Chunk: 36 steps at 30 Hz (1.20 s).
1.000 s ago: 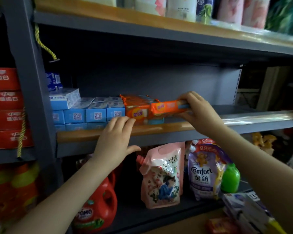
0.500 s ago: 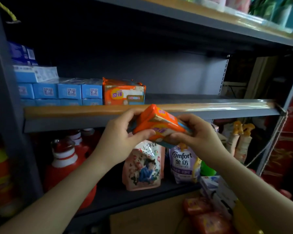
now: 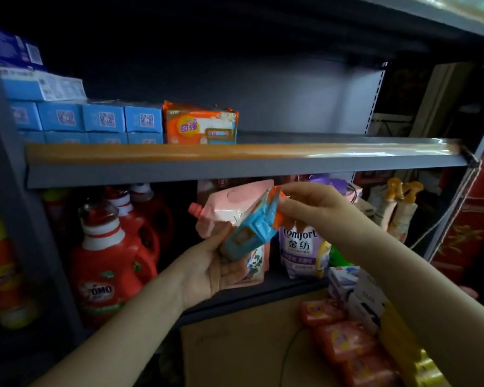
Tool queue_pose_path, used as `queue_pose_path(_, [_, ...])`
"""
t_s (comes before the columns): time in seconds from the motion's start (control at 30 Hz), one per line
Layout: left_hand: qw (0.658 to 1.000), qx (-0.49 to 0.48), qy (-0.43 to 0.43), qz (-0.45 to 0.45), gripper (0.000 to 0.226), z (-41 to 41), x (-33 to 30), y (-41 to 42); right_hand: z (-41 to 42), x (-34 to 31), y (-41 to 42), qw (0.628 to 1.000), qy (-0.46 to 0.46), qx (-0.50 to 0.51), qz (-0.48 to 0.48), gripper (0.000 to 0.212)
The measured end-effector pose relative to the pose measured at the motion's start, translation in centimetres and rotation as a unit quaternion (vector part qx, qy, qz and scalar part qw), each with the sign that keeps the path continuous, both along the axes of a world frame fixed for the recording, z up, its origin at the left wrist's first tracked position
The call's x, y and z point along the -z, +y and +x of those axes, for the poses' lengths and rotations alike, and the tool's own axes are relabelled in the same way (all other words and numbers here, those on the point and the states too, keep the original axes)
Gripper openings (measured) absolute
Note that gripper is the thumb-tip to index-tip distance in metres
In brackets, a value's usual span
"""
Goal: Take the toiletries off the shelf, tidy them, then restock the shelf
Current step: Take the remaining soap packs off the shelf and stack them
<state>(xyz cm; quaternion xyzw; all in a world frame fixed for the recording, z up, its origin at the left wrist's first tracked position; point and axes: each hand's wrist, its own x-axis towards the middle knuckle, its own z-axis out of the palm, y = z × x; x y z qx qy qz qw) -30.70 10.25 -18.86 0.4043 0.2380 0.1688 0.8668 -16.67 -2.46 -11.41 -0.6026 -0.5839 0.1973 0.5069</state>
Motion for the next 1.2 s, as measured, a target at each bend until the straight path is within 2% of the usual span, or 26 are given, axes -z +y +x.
queue_pose_path(0.17, [0.997,0.038,0.062,0.035,0.054,-0.3,0.6,0.2,2.2,2.0,0.3,0.99,0.058,0.091,-0.093,0.025])
queue_pose_path(0.3, [0.997,0.043,0.061,0.019,0.048,-0.5,1.0,-0.2,3.5,3.5,-0.2,0.967,0.18,0.073,-0.162,0.03])
queue_pose_path(0.37, [0.998,0.045,0.047,-0.021,0.044,-0.4,1.4,-0.5,3.7,4.2,-0.5,0.962,0.194,0.065,-0.181,0.032])
queue_pose_path(0.5, [0.991,0.072,0.019,-0.113,0.043,-0.3,2.7,-1.2,3.6,5.6,-0.1,0.96,0.21,0.08,-0.167,0.026])
queue_pose_path(0.57, [0.985,0.098,0.007,-0.145,0.041,-0.4,3.3,-1.3,3.5,6.0,0.1,0.964,0.225,0.04,-0.134,0.016])
queue_pose_path(0.6, [0.982,0.111,0.001,-0.155,0.04,-0.5,3.6,-1.3,3.6,6.1,0.0,0.966,0.228,-0.004,-0.118,0.022])
queue_pose_path(0.63, [0.979,0.122,-0.006,-0.161,0.037,-0.6,3.8,-1.3,3.7,6.2,-0.2,0.972,0.203,-0.049,-0.109,0.036])
queue_pose_path(0.67, [0.978,0.129,-0.01,-0.162,0.034,-0.7,4.0,-1.3,3.9,6.2,-0.4,0.982,0.135,-0.082,-0.104,0.047])
queue_pose_path(0.73, [0.981,0.135,0.0,-0.139,0.042,-0.7,4.4,-1.1,3.8,6.3,-0.6,0.994,-0.027,-0.062,-0.088,0.049])
queue_pose_path(0.77, [0.984,0.137,0.019,-0.109,0.052,-0.7,4.6,-1.1,3.9,6.3,-0.5,0.994,-0.073,-0.026,-0.076,0.047])
queue_pose_path(0.87, [0.985,0.148,0.087,-0.015,0.085,-0.6,5.5,-0.9,3.9,6.8,0.0,0.995,-0.076,0.034,-0.055,0.033])
queue_pose_path(0.9, [0.984,0.151,0.091,-0.004,0.09,-0.5,5.8,-0.9,3.8,7.0,0.0,0.995,-0.067,0.046,-0.051,0.023])
queue_pose_path(0.97, [0.989,0.136,0.063,0.002,0.082,-0.5,6.3,-1.0,3.7,7.8,0.0,0.996,-0.015,0.065,-0.057,0.012])
queue_pose_path(1.07, [0.992,0.122,0.024,-0.006,0.062,-0.5,6.6,-1.0,3.9,9.3,-0.2,0.988,0.09,0.072,-0.1,0.021])
queue_pose_path(1.2, [0.987,0.161,0.025,-0.009,0.059,-0.7,7.1,-1.3,4.6,11.0,-0.6,0.978,0.155,0.05,-0.133,0.022])
